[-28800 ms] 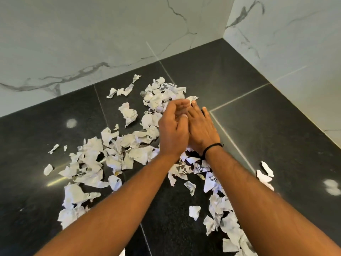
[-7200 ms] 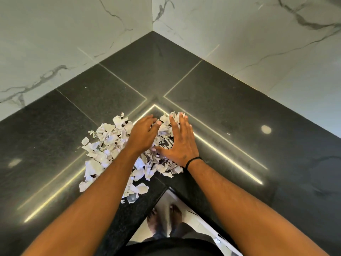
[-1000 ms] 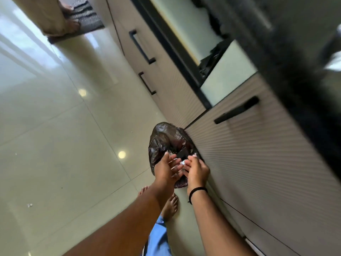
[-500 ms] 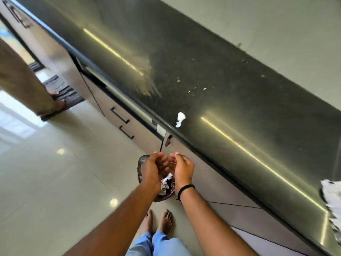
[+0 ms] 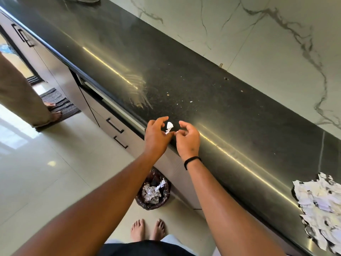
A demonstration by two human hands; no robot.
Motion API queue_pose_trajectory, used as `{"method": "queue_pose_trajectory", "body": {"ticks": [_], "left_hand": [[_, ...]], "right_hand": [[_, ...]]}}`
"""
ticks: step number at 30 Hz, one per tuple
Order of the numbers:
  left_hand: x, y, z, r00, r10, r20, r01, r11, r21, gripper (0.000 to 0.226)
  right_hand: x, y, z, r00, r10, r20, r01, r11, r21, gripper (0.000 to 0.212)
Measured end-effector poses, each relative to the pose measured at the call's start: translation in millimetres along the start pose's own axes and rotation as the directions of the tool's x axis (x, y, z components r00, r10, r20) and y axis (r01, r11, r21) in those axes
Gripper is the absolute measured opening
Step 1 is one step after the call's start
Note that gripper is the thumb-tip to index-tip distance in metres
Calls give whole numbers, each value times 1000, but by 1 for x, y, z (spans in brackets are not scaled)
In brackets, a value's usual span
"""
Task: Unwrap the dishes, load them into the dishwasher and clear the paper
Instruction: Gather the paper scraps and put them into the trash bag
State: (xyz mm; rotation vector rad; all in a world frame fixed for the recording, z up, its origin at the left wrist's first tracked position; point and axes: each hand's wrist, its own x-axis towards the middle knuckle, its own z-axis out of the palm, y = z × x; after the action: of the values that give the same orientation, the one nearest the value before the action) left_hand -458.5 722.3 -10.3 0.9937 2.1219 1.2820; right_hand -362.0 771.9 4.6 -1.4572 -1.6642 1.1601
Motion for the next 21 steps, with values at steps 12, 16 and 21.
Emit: {"method": "queue_pose_trajectory", "body": {"ticks": [12, 16, 21], "left_hand": [[-4, -39, 3, 996, 35, -87, -22, 989, 149, 10], [-39, -65, -7, 989, -92, -117, 93, 996, -1, 12], [-82, -120, -1, 953, -295, -61, 294, 955, -24, 14]], "right_hand": [[-1, 19, 29, 944, -67, 324, 155, 955, -254, 44], [-33, 33, 40, 944, -132, 304, 192, 965, -177, 33], [-71, 102, 68, 968, 45, 246, 1, 983, -183, 23]]}}
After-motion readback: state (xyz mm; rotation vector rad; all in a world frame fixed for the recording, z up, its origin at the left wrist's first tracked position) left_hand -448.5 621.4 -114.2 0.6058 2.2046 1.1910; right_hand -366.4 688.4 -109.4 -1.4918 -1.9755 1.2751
